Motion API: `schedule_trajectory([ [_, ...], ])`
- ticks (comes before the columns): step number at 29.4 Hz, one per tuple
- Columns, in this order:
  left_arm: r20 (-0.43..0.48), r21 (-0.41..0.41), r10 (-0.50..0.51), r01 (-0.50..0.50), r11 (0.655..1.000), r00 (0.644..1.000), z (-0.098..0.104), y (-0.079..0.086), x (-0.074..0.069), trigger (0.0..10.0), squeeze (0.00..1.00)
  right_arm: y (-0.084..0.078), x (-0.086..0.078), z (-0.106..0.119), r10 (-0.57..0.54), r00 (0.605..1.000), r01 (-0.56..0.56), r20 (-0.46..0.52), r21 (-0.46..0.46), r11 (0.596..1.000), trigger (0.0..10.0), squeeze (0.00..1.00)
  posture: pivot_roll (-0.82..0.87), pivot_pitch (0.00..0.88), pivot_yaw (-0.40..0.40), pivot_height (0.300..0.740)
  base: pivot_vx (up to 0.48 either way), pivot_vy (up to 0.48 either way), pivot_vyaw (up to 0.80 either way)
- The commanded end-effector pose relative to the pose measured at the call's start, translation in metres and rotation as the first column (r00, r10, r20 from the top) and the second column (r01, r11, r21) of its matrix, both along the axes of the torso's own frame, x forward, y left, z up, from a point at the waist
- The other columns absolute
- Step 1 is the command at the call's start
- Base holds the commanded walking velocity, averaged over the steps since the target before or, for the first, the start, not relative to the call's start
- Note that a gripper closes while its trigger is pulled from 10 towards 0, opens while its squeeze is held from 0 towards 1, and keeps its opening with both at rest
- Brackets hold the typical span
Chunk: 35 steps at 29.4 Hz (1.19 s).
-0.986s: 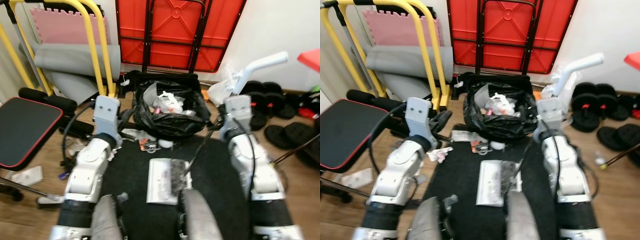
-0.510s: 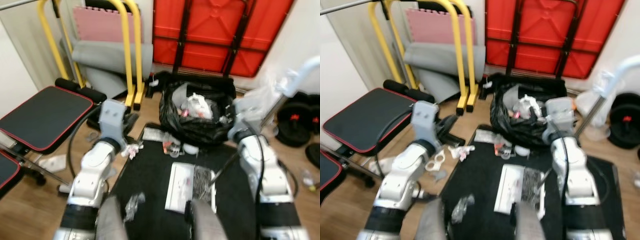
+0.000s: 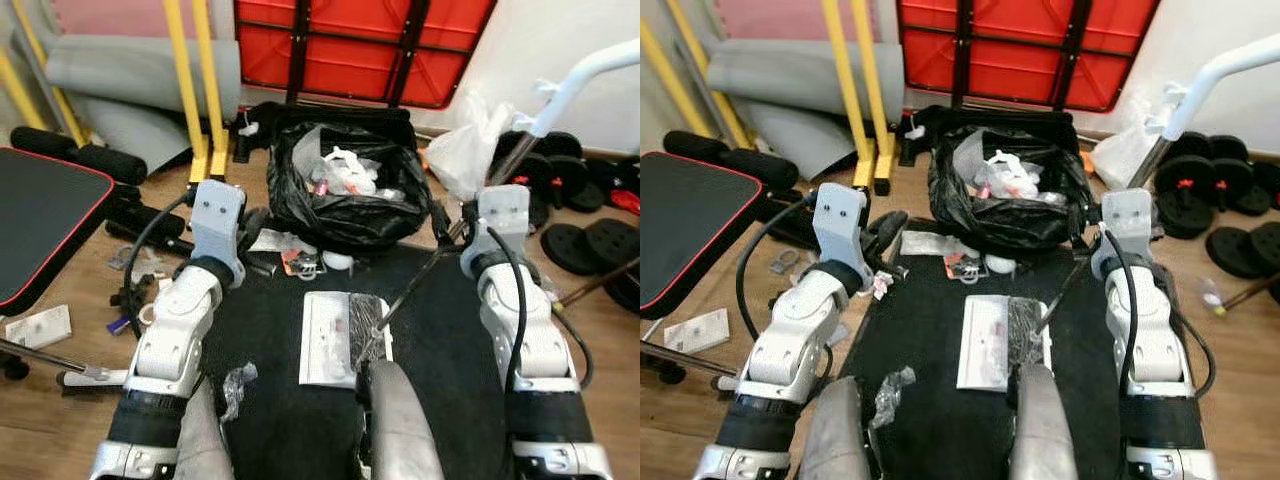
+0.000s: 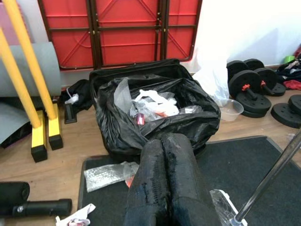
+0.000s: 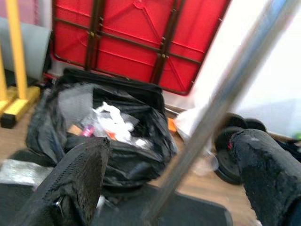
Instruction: Sweep floor
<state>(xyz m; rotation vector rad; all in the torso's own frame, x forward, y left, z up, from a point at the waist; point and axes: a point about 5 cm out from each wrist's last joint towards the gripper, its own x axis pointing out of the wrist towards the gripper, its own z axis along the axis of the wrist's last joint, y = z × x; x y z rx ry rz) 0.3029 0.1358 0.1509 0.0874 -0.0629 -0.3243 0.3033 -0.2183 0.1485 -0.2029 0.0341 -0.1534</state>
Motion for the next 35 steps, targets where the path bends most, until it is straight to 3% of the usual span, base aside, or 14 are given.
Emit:
schedule_trajectory([
  [1, -0.009, 0.009, 0.002, -0.002, 1.000, 1.000, -0.002, 0.001, -0.001, 10.0, 0.00, -0.012, -0.003, -0.008, -0.050, 0.998, 0.050, -0.023, -0.014, 0.999, 10.0, 0.00, -0.19, 0.061, -0.103, 0.485, 0.000, 0.000, 0.00],
  [14, 0.026, 0.032, -0.014, 0.013, 0.999, 1.000, 0.001, 0.001, -0.003, 10.0, 0.00, -0.039, -0.002, -0.013, -0.122, 0.992, 0.121, -0.035, -0.008, 0.993, 10.0, 0.00, -0.18, 0.073, -0.100, 0.440, 0.000, 0.000, 0.00],
  [24, 0.067, 0.079, -0.049, 0.044, 0.996, 0.997, 0.008, -0.003, -0.015, 10.0, 0.00, -0.051, 0.015, -0.015, -0.050, 0.997, 0.053, -0.060, 0.065, 0.996, 10.0, 0.00, -0.15, 0.125, -0.100, 0.405, 0.000, 0.000, 0.00],
  [28, 0.067, 0.080, -0.052, 0.046, 0.996, 0.996, 0.010, -0.002, -0.022, 10.0, 0.00, -0.043, 0.027, -0.011, 0.011, 0.998, -0.006, -0.061, 0.092, 0.996, 10.0, 0.00, -0.14, 0.165, -0.104, 0.395, 0.000, 0.000, 0.00],
  [31, 0.062, 0.083, -0.068, 0.063, 0.995, 0.996, 0.011, -0.002, -0.033, 10.0, 0.00, -0.026, 0.040, 0.001, 0.104, 0.994, -0.100, -0.033, 0.101, 0.990, 10.0, 0.00, -0.12, 0.208, -0.106, 0.380, 0.000, 0.000, 0.00],
  [35, 0.065, 0.086, -0.097, 0.091, 0.992, 0.993, 0.016, -0.005, -0.039, 10.0, 0.00, -0.016, 0.050, 0.008, 0.126, 0.992, -0.124, -0.011, 0.115, 0.986, 10.0, 0.00, -0.11, 0.228, -0.105, 0.365, 0.000, 0.000, 0.00],
])
